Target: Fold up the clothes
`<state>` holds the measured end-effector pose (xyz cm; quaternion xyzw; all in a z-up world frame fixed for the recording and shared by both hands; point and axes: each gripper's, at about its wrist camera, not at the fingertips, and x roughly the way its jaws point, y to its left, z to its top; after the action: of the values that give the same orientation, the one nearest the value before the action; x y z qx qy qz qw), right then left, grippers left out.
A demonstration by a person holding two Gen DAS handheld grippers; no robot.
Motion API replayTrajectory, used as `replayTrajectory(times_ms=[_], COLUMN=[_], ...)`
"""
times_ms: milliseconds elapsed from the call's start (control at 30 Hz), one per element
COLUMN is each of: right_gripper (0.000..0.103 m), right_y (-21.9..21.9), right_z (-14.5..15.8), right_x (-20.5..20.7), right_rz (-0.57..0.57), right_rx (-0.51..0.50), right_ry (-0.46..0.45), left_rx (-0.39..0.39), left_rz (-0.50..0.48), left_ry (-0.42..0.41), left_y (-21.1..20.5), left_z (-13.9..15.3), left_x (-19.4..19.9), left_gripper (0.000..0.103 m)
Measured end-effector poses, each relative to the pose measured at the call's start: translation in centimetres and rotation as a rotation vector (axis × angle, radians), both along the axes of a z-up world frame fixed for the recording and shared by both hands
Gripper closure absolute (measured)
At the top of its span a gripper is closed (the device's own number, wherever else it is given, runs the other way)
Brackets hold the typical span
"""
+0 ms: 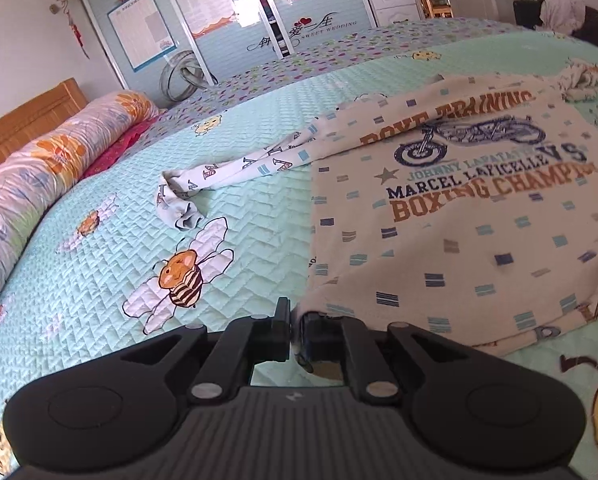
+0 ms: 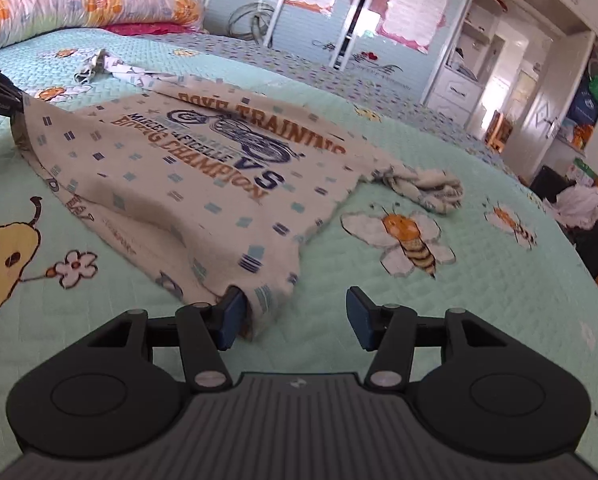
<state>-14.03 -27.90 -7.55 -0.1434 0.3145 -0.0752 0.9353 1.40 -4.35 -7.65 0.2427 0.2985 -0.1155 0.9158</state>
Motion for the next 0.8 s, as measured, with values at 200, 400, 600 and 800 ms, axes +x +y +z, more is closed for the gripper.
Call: replayTrajectory(times_ms=[200, 400, 600, 800], right_gripper=[0.1, 0.101, 0.1, 0.066], right_y=[-0.9, -2.9, -3.0, -3.5], right_z=[-0.1, 1.7, -0.1, -0.3], right_x=[-0.1, -1.3, -0.7, -1.3], right_rz=[-0.043, -0.077, -0.078, -0.098], right_rx=[0.045, 0.191, 0.2, 0.195], right_ry=[0.001, -0.017, 0.021, 0.0], left_rx=[-0.01, 0.017, 0.129, 0.188], left_rz=[0.001, -0.025, -0.061, -0.064], left_ry=[0.005, -0.051, 0.008, -0.083], left_y=[1.4, 1.6, 0.9, 1.1], left_z=[0.1, 1.6, -2.5, -3.0], left_x=[0.1, -1.3, -1.1, -2.4], left_gripper=[0.098, 0.098, 0.094, 0.055])
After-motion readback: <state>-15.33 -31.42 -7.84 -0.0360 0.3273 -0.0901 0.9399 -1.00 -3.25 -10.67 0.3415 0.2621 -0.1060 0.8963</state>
